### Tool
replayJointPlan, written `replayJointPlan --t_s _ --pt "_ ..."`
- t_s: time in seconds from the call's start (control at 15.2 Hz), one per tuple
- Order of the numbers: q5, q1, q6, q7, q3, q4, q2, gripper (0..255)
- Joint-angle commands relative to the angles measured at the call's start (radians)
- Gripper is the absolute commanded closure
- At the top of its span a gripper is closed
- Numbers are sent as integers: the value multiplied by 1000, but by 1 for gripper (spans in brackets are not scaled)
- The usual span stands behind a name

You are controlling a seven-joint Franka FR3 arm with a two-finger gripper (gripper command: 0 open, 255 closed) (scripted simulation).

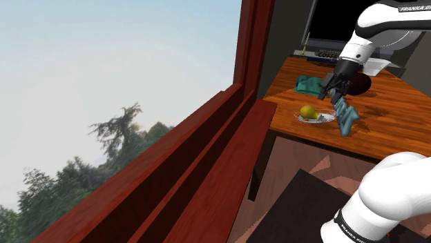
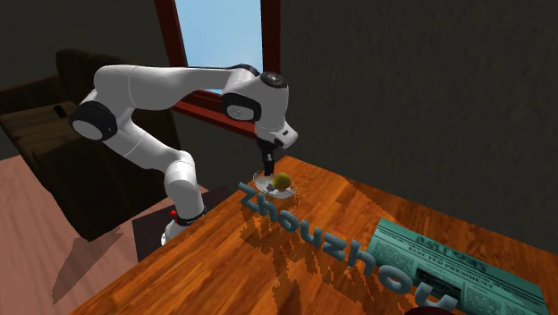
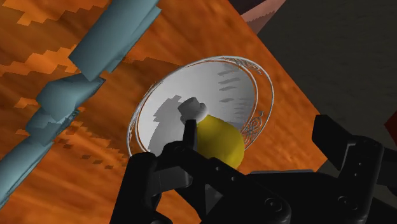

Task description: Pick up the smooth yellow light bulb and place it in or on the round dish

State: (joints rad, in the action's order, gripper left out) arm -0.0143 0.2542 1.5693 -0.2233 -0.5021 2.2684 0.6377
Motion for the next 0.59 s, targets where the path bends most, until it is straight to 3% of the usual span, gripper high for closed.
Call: replayJointPlan --t_s 0.0,0.53 --pt "-2 -5 -58 -6 -8 -74 -18 0" --pt "-4 -8 -82 -8 -11 -108 -27 0"
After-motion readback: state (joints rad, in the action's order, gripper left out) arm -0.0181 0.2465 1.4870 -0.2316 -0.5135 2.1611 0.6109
